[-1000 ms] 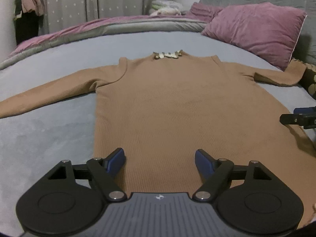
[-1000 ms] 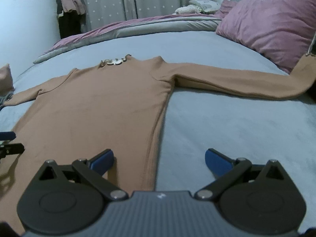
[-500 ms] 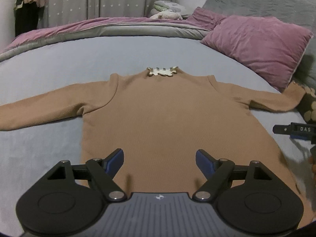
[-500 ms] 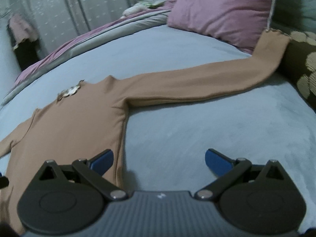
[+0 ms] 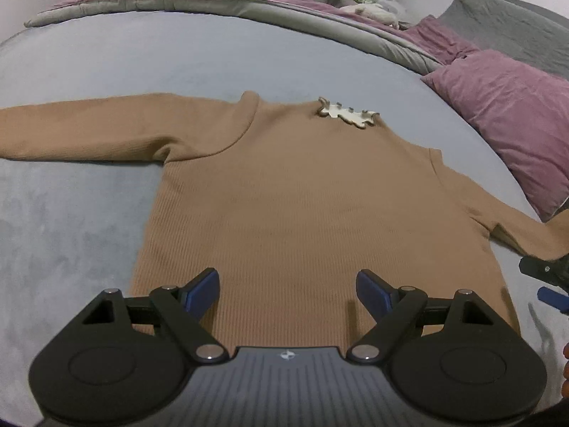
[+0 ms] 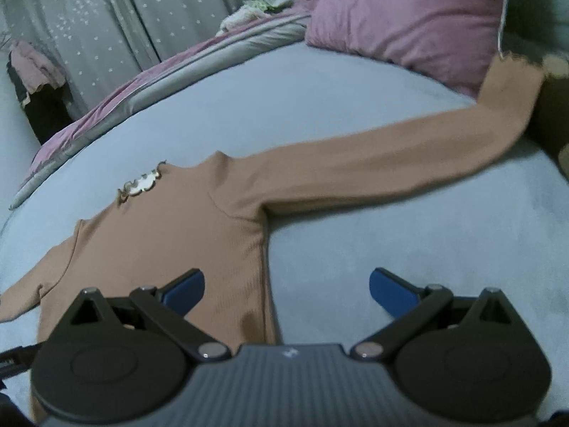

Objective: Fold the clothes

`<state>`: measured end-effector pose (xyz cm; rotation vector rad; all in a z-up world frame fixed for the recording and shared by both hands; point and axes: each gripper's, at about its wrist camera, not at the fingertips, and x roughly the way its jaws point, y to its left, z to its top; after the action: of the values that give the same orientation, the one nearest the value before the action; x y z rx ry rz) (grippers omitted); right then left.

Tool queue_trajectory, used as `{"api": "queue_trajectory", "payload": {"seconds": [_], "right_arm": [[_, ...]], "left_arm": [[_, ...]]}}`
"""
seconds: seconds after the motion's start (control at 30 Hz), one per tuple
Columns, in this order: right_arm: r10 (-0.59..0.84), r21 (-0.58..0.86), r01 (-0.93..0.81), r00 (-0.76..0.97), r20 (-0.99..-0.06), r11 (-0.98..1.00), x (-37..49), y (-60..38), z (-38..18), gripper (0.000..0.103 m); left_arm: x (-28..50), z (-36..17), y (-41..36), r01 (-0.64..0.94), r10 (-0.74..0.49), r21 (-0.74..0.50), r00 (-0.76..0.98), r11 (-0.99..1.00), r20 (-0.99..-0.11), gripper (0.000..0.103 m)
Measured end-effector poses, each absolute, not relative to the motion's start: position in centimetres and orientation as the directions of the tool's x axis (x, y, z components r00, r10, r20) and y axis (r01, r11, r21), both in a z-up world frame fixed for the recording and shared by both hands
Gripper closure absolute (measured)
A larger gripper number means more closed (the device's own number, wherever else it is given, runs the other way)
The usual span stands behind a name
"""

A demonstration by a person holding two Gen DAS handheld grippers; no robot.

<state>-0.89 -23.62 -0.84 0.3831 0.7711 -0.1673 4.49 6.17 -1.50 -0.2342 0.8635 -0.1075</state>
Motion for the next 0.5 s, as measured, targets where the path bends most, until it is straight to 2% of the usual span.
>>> {"api": "queue_trajectory", "payload": {"seconds": [0.2,0.5], "right_arm": [[-0.024,0.277,0.3,0.716,-0.698,0.913,-0.6,-24.2,-0.4,0.0],[-0.047,0.277,0.34,0.703,-0.709,0.899,-1.0,-25.7,-0.7,0.0]], "left_arm": [[4.2,-0.4,6.5,-0.004,-0.151,-0.207,0.669,0.978,-0.728,0.018],[4.6,-0.3,6.6,-0.027,-0.149,-0.224,0.666,0.974,-0.731,0.018]]}}
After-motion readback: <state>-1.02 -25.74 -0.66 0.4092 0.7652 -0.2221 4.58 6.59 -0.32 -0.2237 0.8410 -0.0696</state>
